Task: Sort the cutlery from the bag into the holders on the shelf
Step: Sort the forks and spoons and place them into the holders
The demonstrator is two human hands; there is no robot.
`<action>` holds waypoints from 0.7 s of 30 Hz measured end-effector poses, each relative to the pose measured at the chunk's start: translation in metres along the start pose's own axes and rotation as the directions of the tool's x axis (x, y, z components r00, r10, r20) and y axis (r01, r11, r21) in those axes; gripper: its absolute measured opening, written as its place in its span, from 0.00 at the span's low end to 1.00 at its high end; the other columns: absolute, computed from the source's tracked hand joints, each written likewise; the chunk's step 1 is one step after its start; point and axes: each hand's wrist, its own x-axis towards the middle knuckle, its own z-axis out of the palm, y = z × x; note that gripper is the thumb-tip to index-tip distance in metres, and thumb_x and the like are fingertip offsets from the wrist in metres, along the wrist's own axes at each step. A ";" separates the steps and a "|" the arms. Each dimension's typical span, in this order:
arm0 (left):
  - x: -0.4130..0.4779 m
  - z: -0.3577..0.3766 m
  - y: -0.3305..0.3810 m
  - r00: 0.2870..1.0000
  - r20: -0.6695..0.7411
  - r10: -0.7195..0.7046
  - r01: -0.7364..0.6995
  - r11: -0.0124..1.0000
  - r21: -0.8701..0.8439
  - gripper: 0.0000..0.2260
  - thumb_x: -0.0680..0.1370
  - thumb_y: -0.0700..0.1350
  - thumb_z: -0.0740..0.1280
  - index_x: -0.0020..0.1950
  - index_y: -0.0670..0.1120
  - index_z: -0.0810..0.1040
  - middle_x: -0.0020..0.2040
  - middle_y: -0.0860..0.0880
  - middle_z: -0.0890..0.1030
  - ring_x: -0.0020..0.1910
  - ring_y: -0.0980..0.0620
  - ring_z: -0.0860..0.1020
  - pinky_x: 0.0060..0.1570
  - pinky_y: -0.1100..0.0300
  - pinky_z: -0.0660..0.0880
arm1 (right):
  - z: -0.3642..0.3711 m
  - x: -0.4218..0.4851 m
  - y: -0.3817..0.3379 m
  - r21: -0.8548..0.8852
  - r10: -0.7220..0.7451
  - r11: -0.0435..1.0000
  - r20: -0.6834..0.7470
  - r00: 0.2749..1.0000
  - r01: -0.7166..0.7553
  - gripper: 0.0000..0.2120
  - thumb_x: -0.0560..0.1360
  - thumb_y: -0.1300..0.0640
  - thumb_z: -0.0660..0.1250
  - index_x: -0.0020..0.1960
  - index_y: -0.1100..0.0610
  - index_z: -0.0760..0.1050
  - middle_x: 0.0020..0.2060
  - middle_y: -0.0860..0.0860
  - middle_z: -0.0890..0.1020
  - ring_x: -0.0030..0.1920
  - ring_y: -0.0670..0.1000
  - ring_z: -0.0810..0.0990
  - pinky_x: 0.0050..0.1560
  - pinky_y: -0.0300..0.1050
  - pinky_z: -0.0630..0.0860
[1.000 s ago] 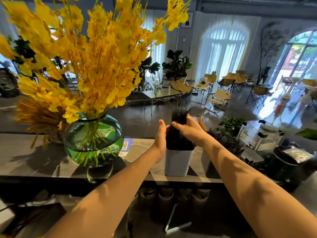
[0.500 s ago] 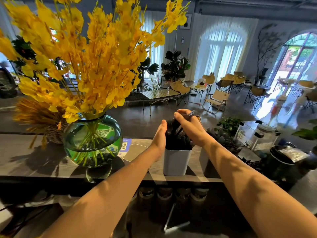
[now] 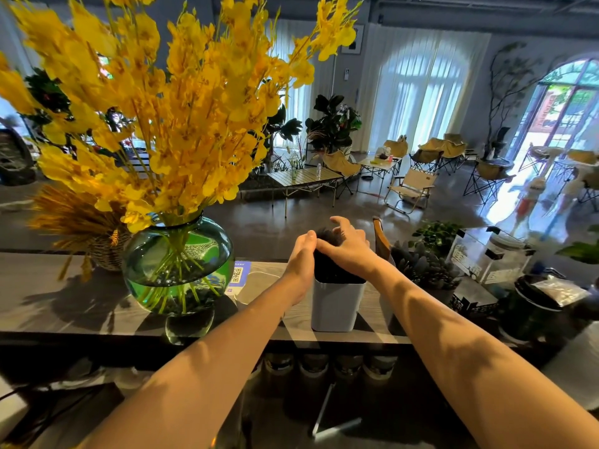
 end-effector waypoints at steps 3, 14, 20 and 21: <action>-0.001 0.001 0.000 0.999 -0.002 0.037 -0.037 0.999 0.017 0.17 0.87 0.52 0.51 0.72 0.47 0.68 0.63 0.46 0.77 0.59 0.55 0.76 0.48 0.64 0.73 | 0.002 0.002 -0.001 0.293 -0.054 0.950 -0.188 0.981 0.109 0.35 0.74 0.37 0.69 0.75 0.49 0.64 0.55 0.47 0.79 0.59 0.49 0.77 0.64 0.51 0.75; 0.006 0.004 -0.012 0.997 -0.031 0.072 -0.065 0.981 0.185 0.16 0.86 0.52 0.53 0.66 0.45 0.73 0.58 0.43 0.79 0.59 0.46 0.77 0.55 0.54 0.77 | 0.018 0.003 0.020 -0.275 -0.167 0.948 -0.003 0.986 0.159 0.18 0.85 0.49 0.49 0.65 0.49 0.75 0.63 0.51 0.79 0.67 0.56 0.70 0.69 0.56 0.64; 0.001 0.004 -0.009 0.988 -0.031 0.150 -0.141 0.968 0.210 0.21 0.87 0.52 0.52 0.80 0.52 0.63 0.77 0.51 0.67 0.76 0.53 0.65 0.76 0.54 0.62 | 0.016 0.000 0.020 -0.271 -0.221 0.938 0.006 0.975 0.214 0.23 0.83 0.50 0.55 0.77 0.52 0.67 0.73 0.53 0.73 0.75 0.56 0.67 0.74 0.55 0.62; -0.001 0.005 -0.011 0.988 -0.017 0.152 -0.144 0.962 0.232 0.21 0.87 0.52 0.52 0.80 0.51 0.64 0.77 0.50 0.67 0.76 0.53 0.65 0.77 0.54 0.61 | 0.018 -0.001 0.023 -0.314 -0.223 0.921 0.061 0.973 0.231 0.23 0.83 0.49 0.54 0.76 0.52 0.67 0.73 0.53 0.74 0.76 0.56 0.66 0.75 0.55 0.62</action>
